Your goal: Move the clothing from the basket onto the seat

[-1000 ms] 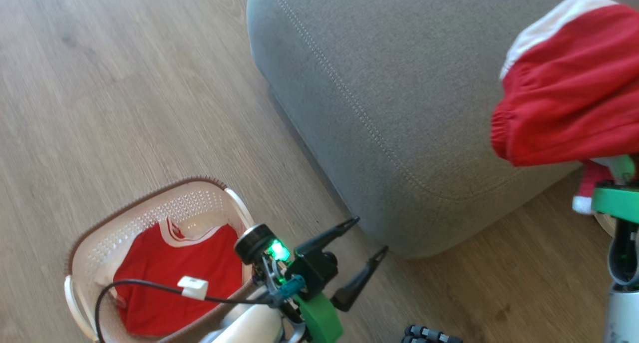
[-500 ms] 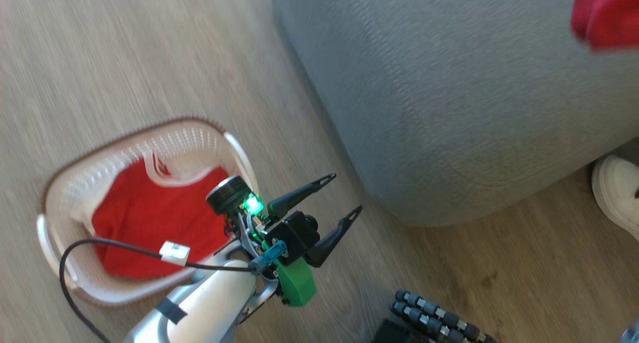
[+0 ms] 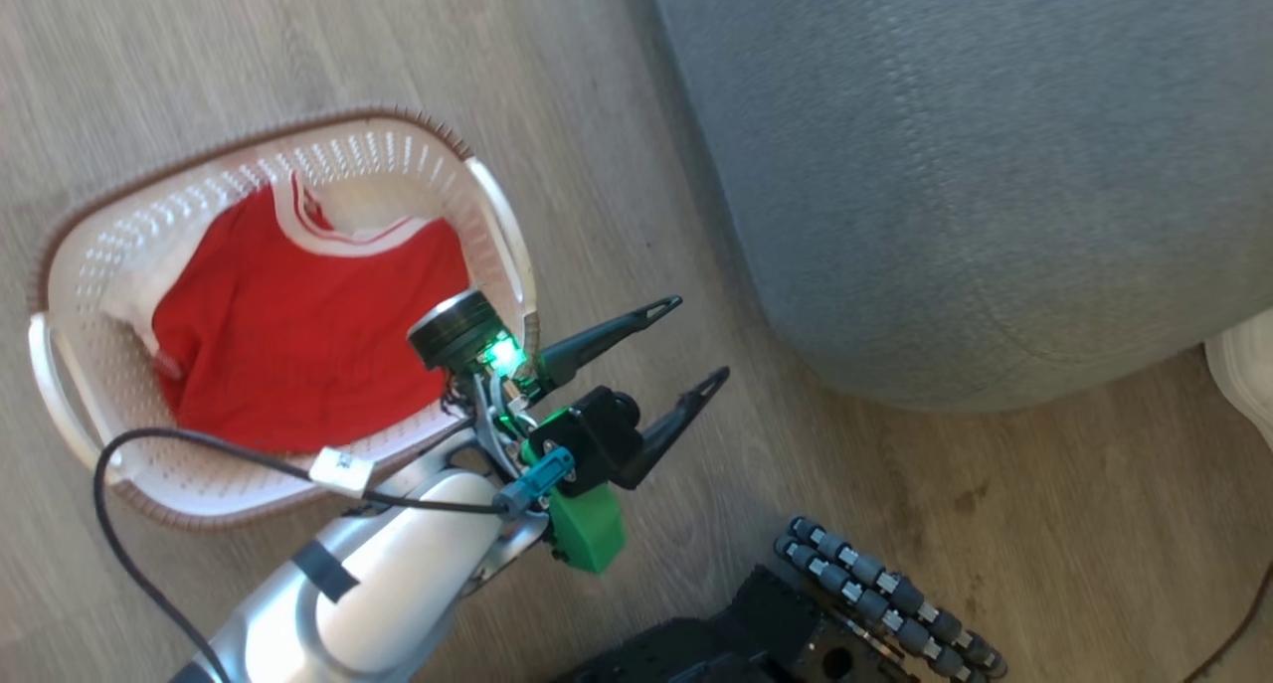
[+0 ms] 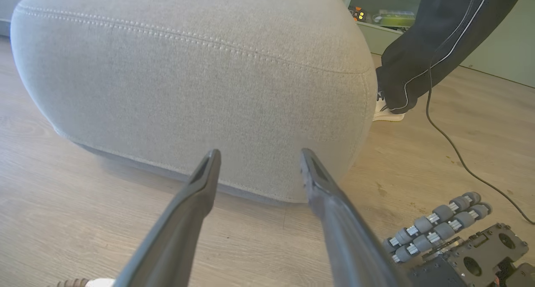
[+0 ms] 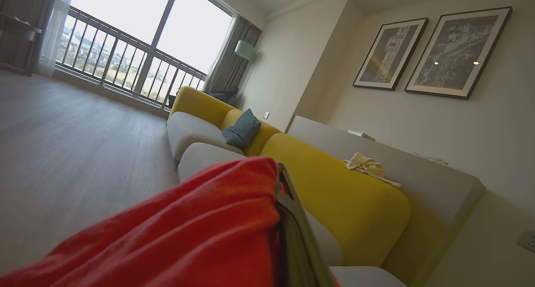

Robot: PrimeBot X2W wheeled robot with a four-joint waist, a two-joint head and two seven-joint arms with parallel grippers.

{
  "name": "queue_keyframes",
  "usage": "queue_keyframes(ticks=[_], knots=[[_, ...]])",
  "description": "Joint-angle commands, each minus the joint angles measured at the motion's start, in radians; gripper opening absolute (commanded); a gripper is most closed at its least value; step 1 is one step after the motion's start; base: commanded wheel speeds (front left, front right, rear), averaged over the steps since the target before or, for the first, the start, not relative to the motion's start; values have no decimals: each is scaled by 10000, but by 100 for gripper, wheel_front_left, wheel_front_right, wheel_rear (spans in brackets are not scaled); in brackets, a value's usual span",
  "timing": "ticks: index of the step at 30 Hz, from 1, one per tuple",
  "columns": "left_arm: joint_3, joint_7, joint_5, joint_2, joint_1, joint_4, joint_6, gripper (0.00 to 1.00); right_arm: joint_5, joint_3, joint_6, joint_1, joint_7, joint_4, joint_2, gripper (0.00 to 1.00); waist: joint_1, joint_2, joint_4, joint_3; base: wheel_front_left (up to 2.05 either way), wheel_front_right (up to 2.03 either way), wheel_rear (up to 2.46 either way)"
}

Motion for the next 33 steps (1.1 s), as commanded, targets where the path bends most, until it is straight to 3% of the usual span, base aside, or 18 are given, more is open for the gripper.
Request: queue_keyframes(ticks=[1, 15, 23, 30, 31, 32, 33], knots=[[160, -49, 95, 138, -151, -353, -10, 100, 124, -77, -4, -341, -19, 96, -426, 0, -2, 0, 203, 322, 0, 0, 0], [91, -49, 287, -108, -390, -412, -10, 100, 159, -942, -4, -2139, -19, 4424, -1594, 0, -2, 0, 1140, 1147, 0, 0, 0], [348, -49, 222, -530, -340, -410, 29, 100, 34, -328, -4, -2386, -19, 5808, -2050, 0, -2, 0, 1673, 1252, 0, 0, 0], [415, -49, 335, -647, -333, -431, 14, 100, 11, 162, -4, -2469, -19, 7085, -2002, 0, -2, 0, 1799, 1275, 0, 0, 0], [424, -49, 351, -650, -337, -426, 12, 100, -20, 253, -4, -2471, -19, 7259, -2034, 4, -2, 0, 1796, 1276, 0, 0, 0], [427, -49, 372, -654, -349, -433, 10, 100, -76, 360, -4, -2481, -19, 7385, -2065, 40, -2, 0, 1788, 1277, 0, 0, 0], [433, -49, 378, -666, -360, -455, 9, 100, -117, 439, -4, -2493, -19, 7461, -2088, 59, -2, 0, 1775, 1277, 0, 0, 0]])
